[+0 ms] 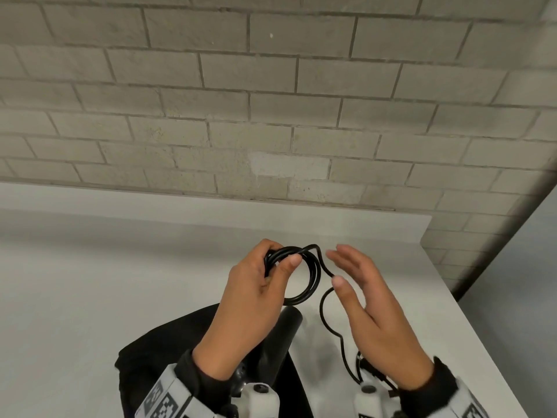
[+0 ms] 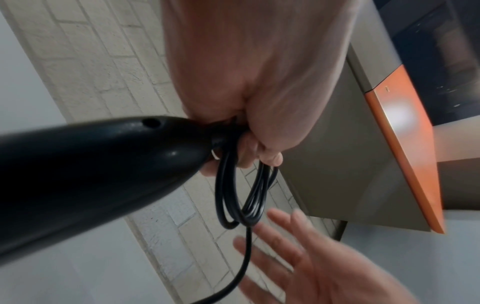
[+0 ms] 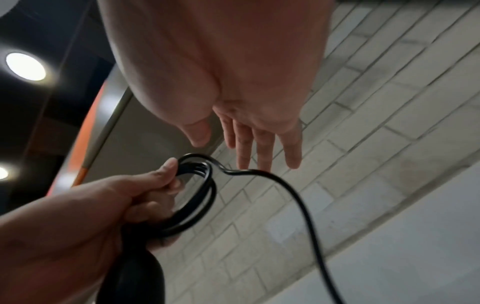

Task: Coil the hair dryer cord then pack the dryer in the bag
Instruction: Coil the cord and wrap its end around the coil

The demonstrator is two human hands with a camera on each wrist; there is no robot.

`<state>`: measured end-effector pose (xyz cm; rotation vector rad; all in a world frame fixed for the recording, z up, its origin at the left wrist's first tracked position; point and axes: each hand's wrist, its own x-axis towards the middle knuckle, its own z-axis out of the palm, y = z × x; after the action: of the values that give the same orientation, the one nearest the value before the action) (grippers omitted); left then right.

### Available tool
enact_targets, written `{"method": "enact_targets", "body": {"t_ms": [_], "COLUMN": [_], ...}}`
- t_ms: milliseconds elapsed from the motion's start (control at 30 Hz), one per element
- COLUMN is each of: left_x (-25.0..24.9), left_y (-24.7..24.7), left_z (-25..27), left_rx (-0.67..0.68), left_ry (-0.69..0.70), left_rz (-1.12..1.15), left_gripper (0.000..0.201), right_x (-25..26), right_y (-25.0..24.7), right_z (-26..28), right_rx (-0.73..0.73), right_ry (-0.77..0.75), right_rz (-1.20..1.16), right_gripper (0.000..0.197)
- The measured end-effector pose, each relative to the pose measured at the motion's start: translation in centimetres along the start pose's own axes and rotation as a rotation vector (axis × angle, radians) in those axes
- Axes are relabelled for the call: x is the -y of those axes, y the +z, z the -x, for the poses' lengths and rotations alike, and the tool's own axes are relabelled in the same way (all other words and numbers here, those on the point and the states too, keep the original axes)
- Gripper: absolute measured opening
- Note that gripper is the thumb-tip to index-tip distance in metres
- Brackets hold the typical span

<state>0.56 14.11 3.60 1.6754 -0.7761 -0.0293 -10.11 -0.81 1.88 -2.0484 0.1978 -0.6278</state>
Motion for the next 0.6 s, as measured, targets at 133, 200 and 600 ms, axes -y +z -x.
{"method": "enact_targets", "body": {"t_ms": [133,200,600], "left_x": [0.0,0.0,-0.8], "left_y": [-0.2,-0.4,0.3], "left_z": [0.2,0.4,0.7], "left_rx": [0.023,0.055,0.149], "left_ry": [0.004,0.012,0.047], "left_rz": [-0.020,-0.046,-0.200], "left_gripper": [0.023,0.023,0.021], "right_x": [1.7,2.1,4.7], "right_y": [-0.3,-0.8,-0.7], "right_z": [-2.2,-2.8,-5.1], "right_rx": [0.017,-0.010,0.067], "right_ry": [-0.120,-0.189,-0.487], "right_rz": [-0.060,-0.037,0.224], "right_gripper": [0.018,0.010,0.007]}}
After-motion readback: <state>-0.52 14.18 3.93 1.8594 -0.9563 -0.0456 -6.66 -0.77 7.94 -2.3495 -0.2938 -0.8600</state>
